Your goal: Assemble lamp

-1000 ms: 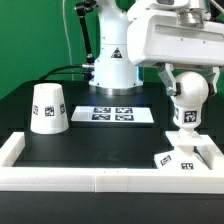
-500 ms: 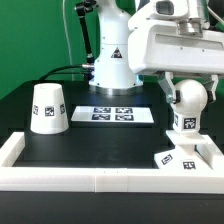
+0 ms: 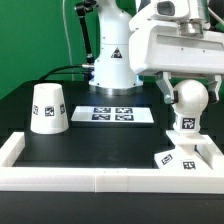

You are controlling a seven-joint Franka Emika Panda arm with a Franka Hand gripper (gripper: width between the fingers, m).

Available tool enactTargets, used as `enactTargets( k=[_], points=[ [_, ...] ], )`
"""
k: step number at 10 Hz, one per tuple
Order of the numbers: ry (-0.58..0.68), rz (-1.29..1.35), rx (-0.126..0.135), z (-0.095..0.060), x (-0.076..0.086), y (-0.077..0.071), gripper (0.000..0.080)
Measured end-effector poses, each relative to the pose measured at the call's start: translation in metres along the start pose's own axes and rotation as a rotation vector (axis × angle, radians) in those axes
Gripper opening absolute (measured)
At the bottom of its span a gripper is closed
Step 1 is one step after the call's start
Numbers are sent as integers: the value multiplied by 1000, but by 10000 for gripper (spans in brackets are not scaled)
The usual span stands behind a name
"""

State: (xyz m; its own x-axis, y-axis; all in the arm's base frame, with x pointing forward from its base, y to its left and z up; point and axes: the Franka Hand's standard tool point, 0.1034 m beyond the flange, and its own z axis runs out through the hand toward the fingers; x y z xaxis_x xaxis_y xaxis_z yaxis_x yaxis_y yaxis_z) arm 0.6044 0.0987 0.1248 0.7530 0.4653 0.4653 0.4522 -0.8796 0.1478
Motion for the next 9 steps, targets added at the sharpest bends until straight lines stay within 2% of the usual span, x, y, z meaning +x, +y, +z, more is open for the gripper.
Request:
enactTargets(
  k=[7,9],
  points=[
    [-17,-6,12,-23,14,2,699],
    [-19,-5,12,-21,12,1,699]
  ],
)
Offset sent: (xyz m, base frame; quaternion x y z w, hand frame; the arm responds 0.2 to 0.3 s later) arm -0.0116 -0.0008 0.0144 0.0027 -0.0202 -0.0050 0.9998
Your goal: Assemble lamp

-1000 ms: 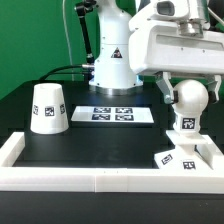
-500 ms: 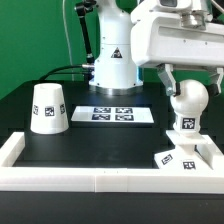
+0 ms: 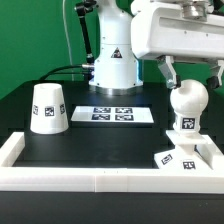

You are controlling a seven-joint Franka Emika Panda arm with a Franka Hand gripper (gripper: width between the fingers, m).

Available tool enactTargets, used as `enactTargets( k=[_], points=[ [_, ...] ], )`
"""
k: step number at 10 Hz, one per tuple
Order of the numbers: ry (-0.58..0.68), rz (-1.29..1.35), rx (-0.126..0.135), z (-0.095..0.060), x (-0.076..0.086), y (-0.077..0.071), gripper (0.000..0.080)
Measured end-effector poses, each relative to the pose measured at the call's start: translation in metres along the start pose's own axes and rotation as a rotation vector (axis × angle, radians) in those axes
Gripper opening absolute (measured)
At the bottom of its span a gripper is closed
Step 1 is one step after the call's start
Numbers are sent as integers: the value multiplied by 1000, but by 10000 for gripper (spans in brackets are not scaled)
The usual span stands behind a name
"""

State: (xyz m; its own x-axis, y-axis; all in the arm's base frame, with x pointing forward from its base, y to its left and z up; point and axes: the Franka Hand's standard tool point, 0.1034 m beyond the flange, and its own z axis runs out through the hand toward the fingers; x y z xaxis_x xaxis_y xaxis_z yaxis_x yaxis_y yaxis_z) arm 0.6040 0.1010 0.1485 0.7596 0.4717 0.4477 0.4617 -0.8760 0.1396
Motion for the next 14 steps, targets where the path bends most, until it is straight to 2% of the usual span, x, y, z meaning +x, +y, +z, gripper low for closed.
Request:
enactTargets(
  k=[1,2,5,7,9,14],
  points=[
    [-21,2,12,1,-1,-3,699],
    [-20,2,11,1,0,-2,699],
    [-193,7,91,3,-6,-11,699],
    [-311,-7,133,6,-12,-9,699],
    [-398,-6,163,9,-16,-11,699],
    [-400,-8,165,16,-19,-9,699]
  ],
)
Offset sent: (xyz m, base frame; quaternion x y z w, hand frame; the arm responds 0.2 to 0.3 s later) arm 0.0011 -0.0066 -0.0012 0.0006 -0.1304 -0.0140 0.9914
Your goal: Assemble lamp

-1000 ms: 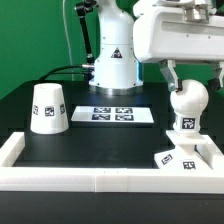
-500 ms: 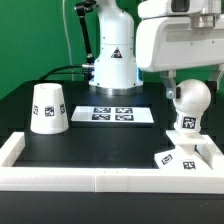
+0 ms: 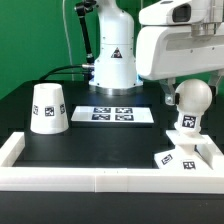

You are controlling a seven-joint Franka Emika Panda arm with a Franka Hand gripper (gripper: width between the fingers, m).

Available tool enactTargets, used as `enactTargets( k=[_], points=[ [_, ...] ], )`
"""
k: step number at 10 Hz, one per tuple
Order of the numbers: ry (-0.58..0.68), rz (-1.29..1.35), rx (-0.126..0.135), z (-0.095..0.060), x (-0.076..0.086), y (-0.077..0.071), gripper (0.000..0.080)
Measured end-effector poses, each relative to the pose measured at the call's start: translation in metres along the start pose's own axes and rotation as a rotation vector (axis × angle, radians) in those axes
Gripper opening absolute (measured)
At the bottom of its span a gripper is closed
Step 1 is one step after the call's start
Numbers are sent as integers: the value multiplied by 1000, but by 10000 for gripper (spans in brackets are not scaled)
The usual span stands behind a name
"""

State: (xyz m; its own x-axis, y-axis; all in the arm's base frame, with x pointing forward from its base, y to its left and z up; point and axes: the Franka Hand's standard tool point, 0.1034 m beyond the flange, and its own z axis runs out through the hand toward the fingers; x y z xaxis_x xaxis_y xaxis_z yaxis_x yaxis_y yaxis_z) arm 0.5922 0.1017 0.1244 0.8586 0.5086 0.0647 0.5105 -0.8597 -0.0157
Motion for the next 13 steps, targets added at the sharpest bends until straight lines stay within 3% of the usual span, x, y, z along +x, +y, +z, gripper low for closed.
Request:
enactTargets(
  k=[2,3,6,13],
  points=[
    [4,2,-2,1,-1,1,687],
    [4,7,-1,1,-1,1,577],
    [5,28,-1,1,-1,0,577],
    [4,769,11,1,0,-2,579]
  ],
)
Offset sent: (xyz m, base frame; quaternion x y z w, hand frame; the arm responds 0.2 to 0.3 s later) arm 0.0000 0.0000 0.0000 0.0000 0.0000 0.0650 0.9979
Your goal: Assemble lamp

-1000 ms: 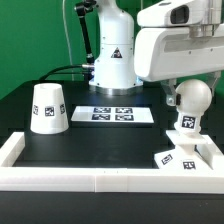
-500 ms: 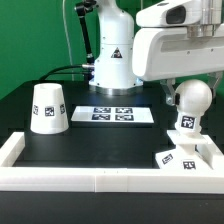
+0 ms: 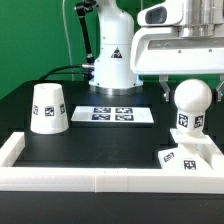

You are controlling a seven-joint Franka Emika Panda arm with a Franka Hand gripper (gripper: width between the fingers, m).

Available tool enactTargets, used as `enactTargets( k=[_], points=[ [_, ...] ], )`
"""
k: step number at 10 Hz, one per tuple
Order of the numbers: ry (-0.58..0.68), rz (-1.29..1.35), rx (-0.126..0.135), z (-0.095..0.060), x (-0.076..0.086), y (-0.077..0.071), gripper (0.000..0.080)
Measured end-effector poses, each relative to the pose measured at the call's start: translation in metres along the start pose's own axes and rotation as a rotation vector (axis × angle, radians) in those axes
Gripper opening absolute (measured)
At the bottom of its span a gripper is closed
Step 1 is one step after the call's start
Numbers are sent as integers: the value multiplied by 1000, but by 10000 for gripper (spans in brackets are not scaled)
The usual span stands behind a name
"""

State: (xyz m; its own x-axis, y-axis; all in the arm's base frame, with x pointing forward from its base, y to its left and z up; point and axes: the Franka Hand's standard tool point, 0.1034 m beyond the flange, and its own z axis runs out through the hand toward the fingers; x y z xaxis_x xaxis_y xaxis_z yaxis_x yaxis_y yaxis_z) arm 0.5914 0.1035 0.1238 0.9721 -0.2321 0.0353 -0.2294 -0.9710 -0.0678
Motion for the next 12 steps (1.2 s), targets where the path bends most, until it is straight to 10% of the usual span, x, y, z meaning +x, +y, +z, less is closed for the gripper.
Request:
enactTargets(
  k=[12],
  points=[
    [-77,1042,62,1,-7,-20,579]
  ],
)
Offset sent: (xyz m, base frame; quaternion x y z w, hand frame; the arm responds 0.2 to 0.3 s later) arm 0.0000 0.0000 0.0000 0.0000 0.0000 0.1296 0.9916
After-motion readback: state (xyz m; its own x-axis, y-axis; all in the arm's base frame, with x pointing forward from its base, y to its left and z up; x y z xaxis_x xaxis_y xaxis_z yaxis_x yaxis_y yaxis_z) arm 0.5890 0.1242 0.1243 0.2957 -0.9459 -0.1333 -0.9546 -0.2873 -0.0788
